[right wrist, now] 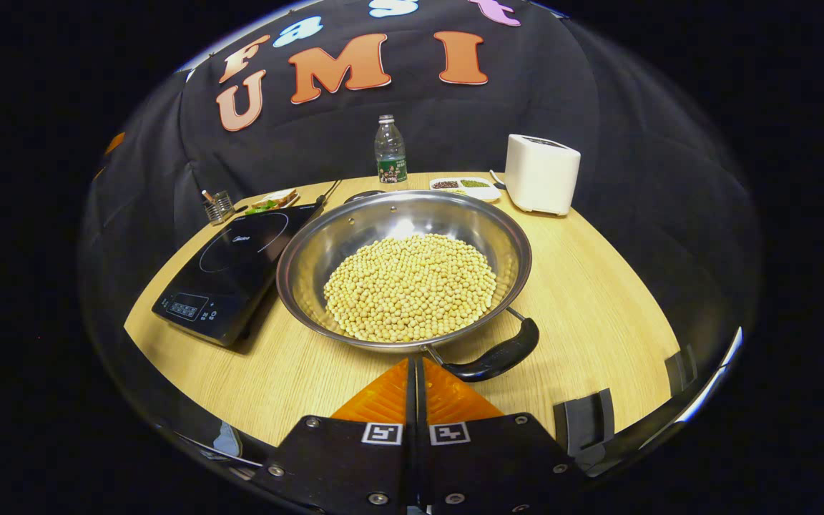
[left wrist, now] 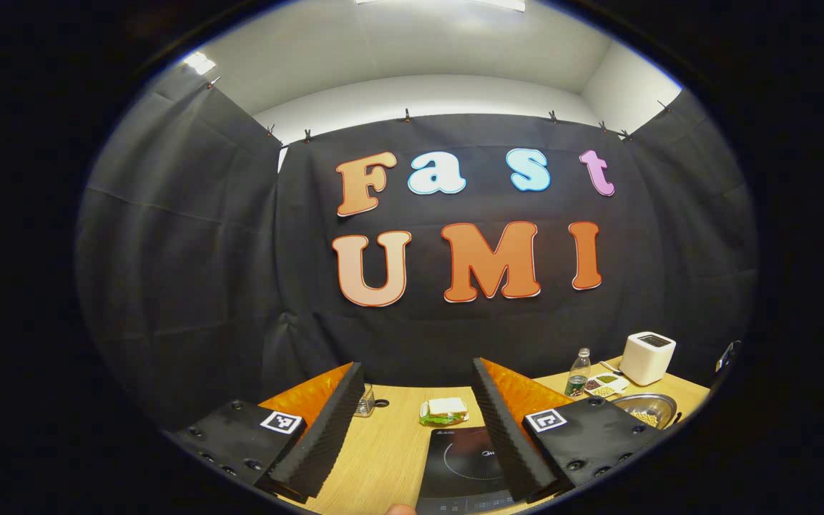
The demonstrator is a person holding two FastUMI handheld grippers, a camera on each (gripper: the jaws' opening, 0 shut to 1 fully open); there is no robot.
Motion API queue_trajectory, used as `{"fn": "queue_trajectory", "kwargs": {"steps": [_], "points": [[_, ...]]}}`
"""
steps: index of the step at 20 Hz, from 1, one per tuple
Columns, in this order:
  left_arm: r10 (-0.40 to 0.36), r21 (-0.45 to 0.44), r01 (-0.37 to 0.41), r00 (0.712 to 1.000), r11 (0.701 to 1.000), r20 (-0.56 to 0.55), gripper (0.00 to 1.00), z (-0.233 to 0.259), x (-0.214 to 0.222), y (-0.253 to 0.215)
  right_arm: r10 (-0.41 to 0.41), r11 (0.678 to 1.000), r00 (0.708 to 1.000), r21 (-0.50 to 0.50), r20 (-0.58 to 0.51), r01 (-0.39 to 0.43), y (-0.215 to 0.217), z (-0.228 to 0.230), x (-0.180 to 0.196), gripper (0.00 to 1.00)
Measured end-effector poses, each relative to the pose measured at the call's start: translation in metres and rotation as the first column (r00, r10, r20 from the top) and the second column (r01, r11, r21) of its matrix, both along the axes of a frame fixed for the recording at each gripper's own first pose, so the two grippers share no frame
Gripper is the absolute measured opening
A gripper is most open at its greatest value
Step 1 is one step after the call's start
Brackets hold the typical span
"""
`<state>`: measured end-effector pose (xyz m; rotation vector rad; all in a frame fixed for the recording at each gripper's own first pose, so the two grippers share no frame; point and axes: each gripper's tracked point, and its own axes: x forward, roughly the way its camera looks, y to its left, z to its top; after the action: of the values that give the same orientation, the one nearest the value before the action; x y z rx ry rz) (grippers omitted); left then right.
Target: First push the handle of the pot to place it horizontally, then grasp the pot with both hands and set it on the induction cooktop.
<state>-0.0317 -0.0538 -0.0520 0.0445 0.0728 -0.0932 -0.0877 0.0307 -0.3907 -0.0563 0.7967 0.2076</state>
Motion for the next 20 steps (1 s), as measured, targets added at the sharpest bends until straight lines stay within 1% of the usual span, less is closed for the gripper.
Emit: {"fn": "queue_trajectory", "kwargs": {"steps": [2,4,5,8,9,10,11,12,13,14,15,16,18,20], "points": [[0.012,0.002,-0.012,1.000,1.000,0.004,0.99,0.000,0.002,0.006,-0.014,1.000,1.000,-0.005,-0.001,0.014,-0.005,0.001,0.006,0.00],[0.044,0.037,-0.045,0.999,0.998,0.024,0.99,-0.001,0.006,0.015,-0.033,0.999,0.999,-0.018,0.004,0.033,-0.013,0.001,0.013,0.00],[0.048,0.046,-0.050,0.998,0.998,0.028,0.98,-0.003,0.006,0.013,-0.044,0.999,0.999,-0.021,0.007,0.044,-0.017,0.002,0.018,0.00],[0.013,0.040,-0.013,1.000,0.999,0.001,0.98,-0.014,0.010,-0.006,-0.068,0.997,0.998,-0.029,0.011,0.068,-0.026,0.002,0.029,0.00],[0.013,0.046,-0.013,1.000,0.999,-0.004,0.99,-0.017,0.013,-0.008,-0.075,0.997,0.997,-0.036,0.014,0.076,-0.029,0.002,0.032,0.00],[0.004,0.037,-0.003,1.000,0.999,-0.021,0.98,-0.022,0.015,-0.010,-0.083,0.996,0.996,-0.041,0.016,0.084,-0.033,0.002,0.035,0.00],[-0.028,-0.017,0.027,0.998,0.999,-0.049,1.00,-0.025,0.017,-0.019,-0.093,0.995,0.995,-0.042,0.017,0.094,-0.036,0.002,0.038,0.00],[-0.059,-0.082,0.053,0.995,0.995,-0.075,1.00,-0.028,0.019,-0.027,-0.103,0.994,0.994,-0.040,0.016,0.104,-0.039,0.001,0.040,0.00],[-0.054,-0.100,0.046,0.995,0.994,-0.080,1.00,-0.029,0.019,-0.025,-0.114,0.993,0.993,-0.039,0.017,0.115,-0.043,0.001,0.043,0.00],[-0.017,-0.065,0.013,0.998,0.998,-0.062,0.96,-0.026,0.025,-0.011,-0.125,0.991,0.992,-0.039,0.018,0.125,-0.047,0.001,0.046,0.00],[0.020,-0.023,-0.021,0.999,1.000,-0.034,0.99,-0.021,0.029,0.002,-0.136,0.990,0.991,-0.039,0.019,0.137,-0.051,0.000,0.050,0.00],[0.034,0.000,-0.034,0.999,0.999,-0.017,1.00,-0.018,0.029,0.004,-0.148,0.988,0.989,-0.041,0.020,0.149,-0.055,0.000,0.053,0.00],[0.028,0.003,-0.028,1.000,1.000,-0.011,0.99,-0.017,0.027,-0.001,-0.172,0.984,0.985,-0.045,0.023,0.173,-0.062,0.000,0.061,0.00],[0.018,-0.006,-0.018,1.000,1.000,-0.012,1.00,-0.017,0.027,-0.001,-0.196,0.979,0.980,-0.053,0.025,0.198,-0.070,0.000,0.070,0.00]]}}
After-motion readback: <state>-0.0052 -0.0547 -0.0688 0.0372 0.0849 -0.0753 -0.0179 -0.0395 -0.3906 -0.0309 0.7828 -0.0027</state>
